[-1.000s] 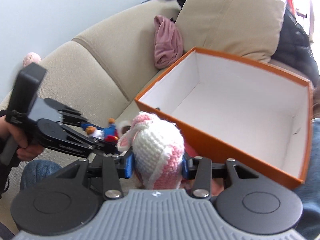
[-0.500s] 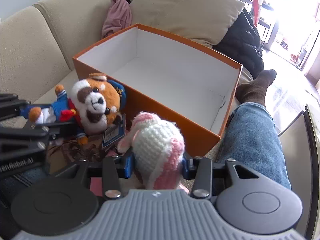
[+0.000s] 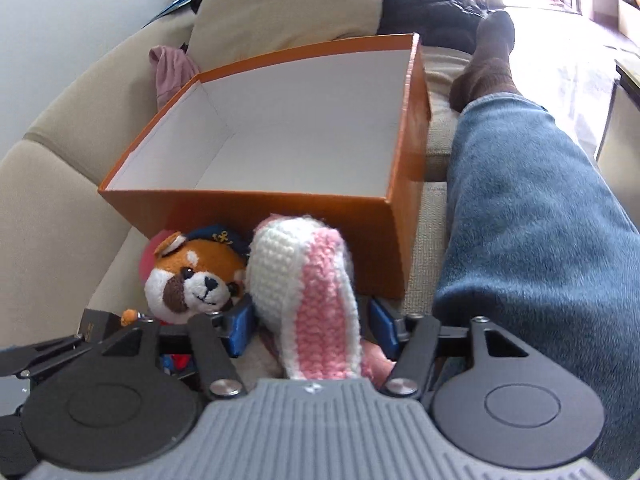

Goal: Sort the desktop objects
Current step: 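Lift both plush toys and carry them over the orange box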

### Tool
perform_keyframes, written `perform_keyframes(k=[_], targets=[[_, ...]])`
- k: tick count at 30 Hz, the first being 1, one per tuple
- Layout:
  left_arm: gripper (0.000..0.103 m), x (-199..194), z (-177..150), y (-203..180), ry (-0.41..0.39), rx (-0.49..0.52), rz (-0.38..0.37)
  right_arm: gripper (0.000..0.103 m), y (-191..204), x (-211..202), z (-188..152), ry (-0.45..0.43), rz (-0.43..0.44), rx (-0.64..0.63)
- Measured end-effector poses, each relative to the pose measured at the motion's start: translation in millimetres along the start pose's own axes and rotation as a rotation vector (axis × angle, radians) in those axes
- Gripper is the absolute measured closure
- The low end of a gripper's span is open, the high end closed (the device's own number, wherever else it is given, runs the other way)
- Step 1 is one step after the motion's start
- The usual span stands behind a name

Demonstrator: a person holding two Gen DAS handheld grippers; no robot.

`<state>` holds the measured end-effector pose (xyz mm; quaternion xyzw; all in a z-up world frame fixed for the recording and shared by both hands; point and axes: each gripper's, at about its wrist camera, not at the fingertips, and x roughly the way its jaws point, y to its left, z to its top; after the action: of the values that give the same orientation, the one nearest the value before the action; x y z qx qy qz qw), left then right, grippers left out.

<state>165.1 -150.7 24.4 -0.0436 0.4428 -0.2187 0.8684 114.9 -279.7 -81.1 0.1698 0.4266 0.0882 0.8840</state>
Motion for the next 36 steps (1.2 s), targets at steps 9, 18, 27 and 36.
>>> perform_keyframes(k=[9,18,27,36], targets=[[0.04,0.0,17.0,18.9,0.045,-0.102,-0.041,0.024,8.5,-18.6,-19.6,0.016,0.015,0.076],[0.052,12.8,15.7,36.6,0.065,-0.206,-0.043,0.033,17.1,-5.9,-26.5,-0.02,0.028,-0.067],[0.061,-2.1,13.9,39.8,0.016,-0.229,-0.055,0.055,27.2,-21.3,-28.7,-0.07,0.0,-0.185],[0.062,-41.4,25.1,34.5,-0.08,-0.204,-0.072,0.059,37.9,-55.5,-17.2,-0.118,0.06,-0.19]])
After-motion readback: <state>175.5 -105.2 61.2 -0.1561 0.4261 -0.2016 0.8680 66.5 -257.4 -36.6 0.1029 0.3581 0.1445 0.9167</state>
